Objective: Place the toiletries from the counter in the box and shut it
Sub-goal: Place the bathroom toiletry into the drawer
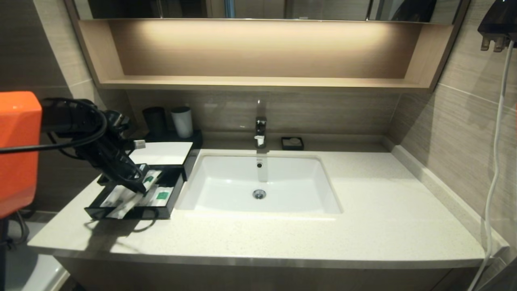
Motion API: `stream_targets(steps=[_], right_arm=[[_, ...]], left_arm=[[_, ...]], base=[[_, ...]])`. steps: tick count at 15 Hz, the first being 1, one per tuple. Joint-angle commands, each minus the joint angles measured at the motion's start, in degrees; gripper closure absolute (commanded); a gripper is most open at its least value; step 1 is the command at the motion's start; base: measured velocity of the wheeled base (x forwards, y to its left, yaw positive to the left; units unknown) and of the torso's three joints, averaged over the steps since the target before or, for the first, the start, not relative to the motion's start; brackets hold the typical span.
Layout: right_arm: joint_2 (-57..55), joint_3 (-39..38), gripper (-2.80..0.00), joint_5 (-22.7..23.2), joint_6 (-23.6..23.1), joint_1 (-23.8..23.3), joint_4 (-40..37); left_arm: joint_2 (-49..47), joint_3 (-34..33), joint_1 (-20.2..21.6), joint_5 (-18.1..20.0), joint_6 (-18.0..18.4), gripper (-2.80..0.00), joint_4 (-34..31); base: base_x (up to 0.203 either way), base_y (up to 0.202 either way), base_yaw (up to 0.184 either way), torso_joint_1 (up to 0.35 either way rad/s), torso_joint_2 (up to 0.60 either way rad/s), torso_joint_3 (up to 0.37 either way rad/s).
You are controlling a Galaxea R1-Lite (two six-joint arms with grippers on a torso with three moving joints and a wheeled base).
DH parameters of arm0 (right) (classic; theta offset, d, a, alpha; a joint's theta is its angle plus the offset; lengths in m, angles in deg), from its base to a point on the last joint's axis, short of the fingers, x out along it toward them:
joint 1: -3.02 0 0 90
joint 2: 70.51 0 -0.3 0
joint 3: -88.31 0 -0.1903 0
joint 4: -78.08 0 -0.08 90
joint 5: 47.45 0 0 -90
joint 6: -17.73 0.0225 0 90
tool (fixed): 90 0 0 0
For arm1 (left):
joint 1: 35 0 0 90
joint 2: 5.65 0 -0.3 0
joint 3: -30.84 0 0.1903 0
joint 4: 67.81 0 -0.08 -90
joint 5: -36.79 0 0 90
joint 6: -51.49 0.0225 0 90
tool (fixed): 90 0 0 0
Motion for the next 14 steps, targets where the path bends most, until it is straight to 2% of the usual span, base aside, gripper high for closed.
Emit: stream_targets(steps=[1,14], right_arm=[[0.00,0.00,0.00,0.00,0.00,0.00,0.00],[0.00,0.00,0.00,0.00,0.00,0.00,0.00]], left_arm=[[-0.49,-0.01,0.04,0.08,-0.09,0.00,1.20],[-2.60,-0.01,0.04,0.17,0.02,0.00,9.28]], base=[[0.000,0.000,0.000,0.000,0.00,0.000],[0.000,0.000,0.000,0.000,0.00,0.000]])
